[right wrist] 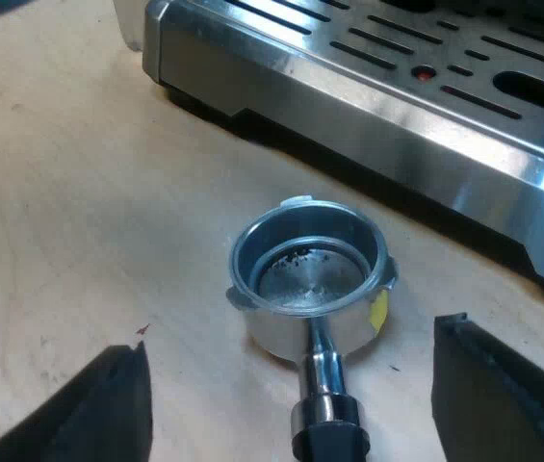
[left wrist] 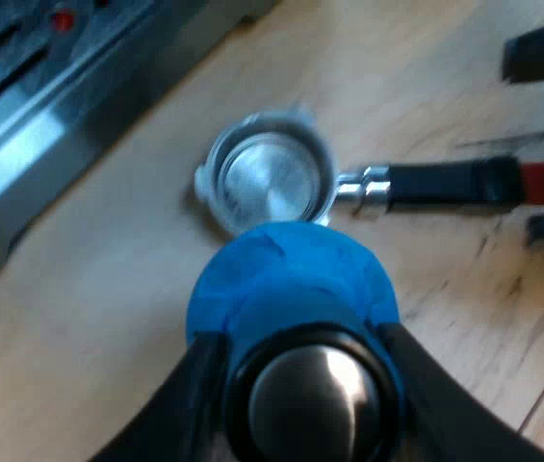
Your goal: Grind coffee beans and then tamp
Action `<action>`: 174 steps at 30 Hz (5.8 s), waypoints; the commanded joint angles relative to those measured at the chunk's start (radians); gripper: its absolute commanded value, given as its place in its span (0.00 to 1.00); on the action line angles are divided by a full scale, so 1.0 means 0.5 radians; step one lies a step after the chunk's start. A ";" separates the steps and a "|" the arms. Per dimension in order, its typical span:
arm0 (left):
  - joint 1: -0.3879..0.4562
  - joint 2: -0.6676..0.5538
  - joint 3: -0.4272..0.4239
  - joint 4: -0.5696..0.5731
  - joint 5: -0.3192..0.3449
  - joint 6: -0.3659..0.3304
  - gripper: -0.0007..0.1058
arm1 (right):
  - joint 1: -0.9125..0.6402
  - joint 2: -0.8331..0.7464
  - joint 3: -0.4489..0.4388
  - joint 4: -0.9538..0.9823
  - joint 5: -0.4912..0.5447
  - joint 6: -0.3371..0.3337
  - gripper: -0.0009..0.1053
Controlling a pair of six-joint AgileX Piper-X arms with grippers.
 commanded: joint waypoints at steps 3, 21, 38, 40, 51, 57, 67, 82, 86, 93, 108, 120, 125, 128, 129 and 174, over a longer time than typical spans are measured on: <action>-0.038 0.199 -0.166 -0.036 0.011 0.068 0.01 | 0.003 -0.017 -0.006 -0.016 -0.006 -0.023 0.59; -0.168 0.669 -0.310 -0.163 -0.002 0.129 0.01 | 0.003 -0.017 -0.006 -0.016 -0.006 -0.023 0.59; -0.168 0.926 -0.310 -0.286 -0.001 0.141 0.01 | 0.003 -0.017 -0.006 -0.016 -0.006 -0.016 0.59; -0.168 0.957 -0.310 -0.301 -0.001 0.141 0.01 | 0.003 -0.017 -0.006 -0.016 -0.006 -0.016 0.59; -0.168 1.116 -0.310 -0.372 -0.001 0.141 0.01 | 0.003 -0.017 -0.006 -0.016 -0.006 -0.016 0.59; -0.168 1.213 -0.310 -0.384 -0.063 0.141 0.01 | 0.003 -0.017 -0.006 -0.016 -0.006 -0.016 0.59; -0.168 1.275 -0.310 -0.422 -0.063 0.141 0.01 | 0.003 -0.017 -0.006 -0.016 -0.006 -0.016 0.59; -0.176 1.326 -0.114 -0.440 -0.063 0.163 0.01 | 0.003 -0.017 -0.006 -0.016 -0.006 -0.016 0.59; -0.176 1.326 -0.072 -0.470 -0.063 0.163 0.01 | 0.003 -0.017 -0.006 -0.016 -0.006 -0.016 0.59; -0.176 1.326 0.029 -0.513 -0.063 0.163 0.01 | 0.003 -0.017 -0.006 -0.016 -0.006 -0.016 0.59; -0.176 1.326 0.117 -0.602 -0.063 0.163 0.01 | 0.003 -0.017 -0.006 -0.016 -0.006 -0.016 0.59; -0.176 1.200 -0.042 -0.572 -0.063 0.163 0.01 | 0.003 -0.017 -0.006 -0.016 -0.006 -0.016 0.59; -0.176 1.094 -0.110 -0.566 -0.063 0.163 0.01 | 0.003 -0.017 -0.006 -0.016 -0.006 -0.016 0.59; -0.176 1.018 -0.143 -0.554 -0.063 0.163 0.01 | 0.003 -0.017 -0.006 -0.016 -0.006 -0.016 0.59; -0.176 0.988 -0.154 -0.554 -0.063 0.163 0.01 | 0.003 -0.017 -0.006 -0.016 -0.006 -0.016 0.59; 0.430 0.459 -0.138 0.114 -0.355 0.193 0.01 | 0.048 -0.017 -0.006 -0.256 -0.071 -0.159 0.59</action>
